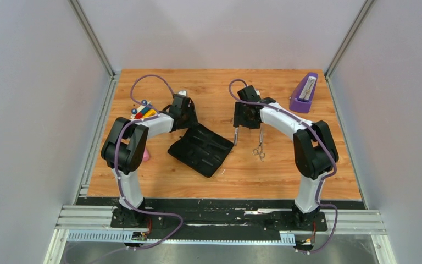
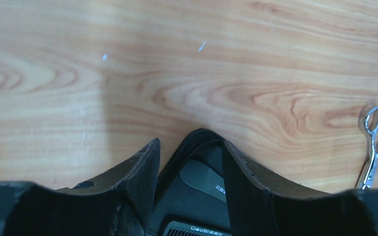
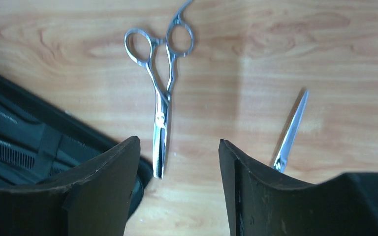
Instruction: Sort the hair-cutting tools
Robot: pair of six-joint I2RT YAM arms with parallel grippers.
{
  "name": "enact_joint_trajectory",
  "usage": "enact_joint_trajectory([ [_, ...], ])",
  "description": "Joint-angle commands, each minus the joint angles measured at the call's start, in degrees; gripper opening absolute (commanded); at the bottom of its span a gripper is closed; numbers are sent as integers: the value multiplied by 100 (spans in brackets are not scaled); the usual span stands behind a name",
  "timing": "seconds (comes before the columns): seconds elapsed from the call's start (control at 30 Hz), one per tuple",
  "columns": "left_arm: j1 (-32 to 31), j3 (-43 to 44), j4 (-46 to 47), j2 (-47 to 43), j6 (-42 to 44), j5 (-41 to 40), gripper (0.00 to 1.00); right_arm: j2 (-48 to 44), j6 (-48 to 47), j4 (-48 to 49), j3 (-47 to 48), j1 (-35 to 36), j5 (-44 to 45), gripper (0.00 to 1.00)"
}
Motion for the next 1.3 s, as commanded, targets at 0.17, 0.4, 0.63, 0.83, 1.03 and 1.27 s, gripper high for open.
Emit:
enact_joint_trajectory([
  [0.17,11,219,-209,-522,324,193,87,998,-256,370,1154,-177,39,59],
  [0.4,17,-308,-1242,-2019,369,-260,99,1327,-414,228,1259,-162,-244,54],
  [0.63,19,-1200,-1943,-3067,355,-228,99,1635,-517,-62,1292,-104,-125,54],
  [0.83,19,-2054,-2030,-3444,86,-393,95,1830,-641,-272,1309,73,266,49],
  [1.03,19,-2445,-1854,-3228,-125,-547,85,1637,-689,-240,994,100,389,29],
  [1.27,19,-2526,-1582,-2814,-172,-522,59,1168,-831,-23,576,92,499,9],
])
